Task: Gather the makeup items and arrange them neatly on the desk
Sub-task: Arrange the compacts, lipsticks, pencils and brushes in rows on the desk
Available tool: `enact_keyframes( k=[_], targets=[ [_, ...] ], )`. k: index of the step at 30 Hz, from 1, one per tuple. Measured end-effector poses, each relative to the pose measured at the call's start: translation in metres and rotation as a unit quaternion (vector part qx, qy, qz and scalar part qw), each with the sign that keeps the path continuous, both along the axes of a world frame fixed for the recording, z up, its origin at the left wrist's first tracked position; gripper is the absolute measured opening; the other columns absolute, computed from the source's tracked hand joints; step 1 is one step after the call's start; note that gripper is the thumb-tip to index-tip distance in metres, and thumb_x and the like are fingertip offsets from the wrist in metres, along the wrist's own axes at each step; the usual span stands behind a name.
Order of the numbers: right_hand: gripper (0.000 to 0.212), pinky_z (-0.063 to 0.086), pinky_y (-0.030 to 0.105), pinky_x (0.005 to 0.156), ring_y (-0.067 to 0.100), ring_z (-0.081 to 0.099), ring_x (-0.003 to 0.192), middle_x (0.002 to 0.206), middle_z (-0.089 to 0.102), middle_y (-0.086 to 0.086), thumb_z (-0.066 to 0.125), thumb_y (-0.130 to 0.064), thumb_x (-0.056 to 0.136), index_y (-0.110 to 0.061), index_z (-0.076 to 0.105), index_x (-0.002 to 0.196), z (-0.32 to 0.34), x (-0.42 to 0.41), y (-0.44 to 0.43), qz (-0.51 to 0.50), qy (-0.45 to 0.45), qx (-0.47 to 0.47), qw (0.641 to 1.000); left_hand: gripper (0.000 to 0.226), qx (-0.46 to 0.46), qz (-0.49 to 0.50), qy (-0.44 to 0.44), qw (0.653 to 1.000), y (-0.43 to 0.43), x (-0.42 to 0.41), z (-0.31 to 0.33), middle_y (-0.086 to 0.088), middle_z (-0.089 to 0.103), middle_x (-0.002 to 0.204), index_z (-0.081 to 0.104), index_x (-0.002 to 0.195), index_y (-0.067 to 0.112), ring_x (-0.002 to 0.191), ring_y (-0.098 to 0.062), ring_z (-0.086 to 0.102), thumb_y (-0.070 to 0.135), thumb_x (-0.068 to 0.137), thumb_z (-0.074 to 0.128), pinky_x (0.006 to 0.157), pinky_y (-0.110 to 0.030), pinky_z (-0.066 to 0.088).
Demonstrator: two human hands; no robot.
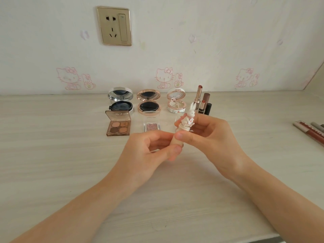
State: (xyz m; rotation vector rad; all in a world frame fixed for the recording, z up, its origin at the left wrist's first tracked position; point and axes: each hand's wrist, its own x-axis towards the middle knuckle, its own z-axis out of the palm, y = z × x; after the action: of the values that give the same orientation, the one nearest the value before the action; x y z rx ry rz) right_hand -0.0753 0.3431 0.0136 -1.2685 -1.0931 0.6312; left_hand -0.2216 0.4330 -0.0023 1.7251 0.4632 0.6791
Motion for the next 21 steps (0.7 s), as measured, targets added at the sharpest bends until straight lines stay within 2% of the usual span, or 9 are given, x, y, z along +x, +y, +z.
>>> enact_keyframes(
  k=[3,7,10,13,16,18,21],
  targets=[
    [0.040,0.056,0.035,0.084,0.031,0.067,0.085,0.093,0.073,0.011,0.074,-0.006,0.077,-0.012,0.061,0.114,0.0000,0.0031,-0.0007,0.038,0.016,-0.023,0.999,0.018,0.009,0.015,0.004,1.000,0.0008,0.0008,-0.0011,0.002,0.075,0.086,0.073,0.095,0.017,0.084,-0.016,0.071,0.016,0.077,0.078,0.082,-0.033,0.057],
    [0.037,0.055,0.036,0.086,0.023,0.064,0.098,0.103,0.067,0.012,0.076,-0.021,0.072,-0.012,0.061,0.105,-0.0042,0.0005,0.0013,-0.014,-0.038,-0.026,0.999,0.019,0.002,0.034,-0.002,0.999,-0.0004,0.0014,-0.0009,0.003,0.075,0.082,0.074,0.092,0.017,0.077,-0.011,0.071,0.011,0.074,0.078,0.073,-0.018,0.053],
    [0.034,0.054,0.041,0.088,0.030,0.065,0.094,0.098,0.069,0.014,0.081,-0.018,0.072,-0.011,0.065,0.101,-0.0042,0.0015,0.0020,-0.036,-0.035,-0.026,0.998,0.019,0.008,0.045,0.000,0.999,-0.0004,0.0011,-0.0012,0.005,0.075,0.083,0.074,0.092,0.019,0.078,-0.009,0.070,0.013,0.074,0.079,0.075,-0.020,0.054],
    [0.029,0.052,0.033,0.078,0.017,0.064,0.073,0.077,0.069,0.005,0.076,-0.010,0.077,-0.011,0.063,0.103,-0.0036,0.0035,0.0015,-0.032,-0.018,-0.027,0.999,0.018,0.012,0.065,-0.007,0.998,0.0014,0.0014,-0.0019,0.006,0.075,0.084,0.074,0.090,0.023,0.079,-0.007,0.069,0.013,0.075,0.078,0.076,-0.024,0.056],
    [0.028,0.048,0.029,0.074,0.012,0.056,0.076,0.076,0.062,0.002,0.080,-0.020,0.073,-0.012,0.060,0.091,-0.0031,0.0015,0.0015,-0.031,-0.045,-0.027,0.998,0.018,0.025,0.062,-0.003,0.998,0.0003,0.0007,-0.0013,0.009,0.074,0.082,0.074,0.090,0.024,0.078,-0.004,0.068,0.015,0.075,0.078,0.072,-0.020,0.054],
    [0.033,0.046,0.023,0.070,0.009,0.052,0.075,0.073,0.057,-0.007,0.082,-0.030,0.066,-0.015,0.058,0.083,-0.0019,-0.0002,0.0016,-0.039,-0.053,-0.026,0.998,0.018,0.042,0.050,0.009,0.998,-0.0016,0.0003,-0.0009,0.010,0.074,0.081,0.074,0.091,0.024,0.079,-0.004,0.068,0.017,0.075,0.078,0.071,-0.018,0.053],
    [0.029,0.051,0.023,0.076,0.010,0.062,0.079,0.079,0.066,-0.007,0.078,-0.019,0.068,-0.012,0.062,0.091,-0.0009,0.0022,0.0010,-0.023,-0.029,-0.016,0.999,0.017,0.050,0.045,0.011,0.998,-0.0015,0.0008,-0.0007,0.010,0.074,0.083,0.074,0.093,0.023,0.080,-0.005,0.068,0.019,0.077,0.077,0.071,-0.018,0.054]
  ],
)
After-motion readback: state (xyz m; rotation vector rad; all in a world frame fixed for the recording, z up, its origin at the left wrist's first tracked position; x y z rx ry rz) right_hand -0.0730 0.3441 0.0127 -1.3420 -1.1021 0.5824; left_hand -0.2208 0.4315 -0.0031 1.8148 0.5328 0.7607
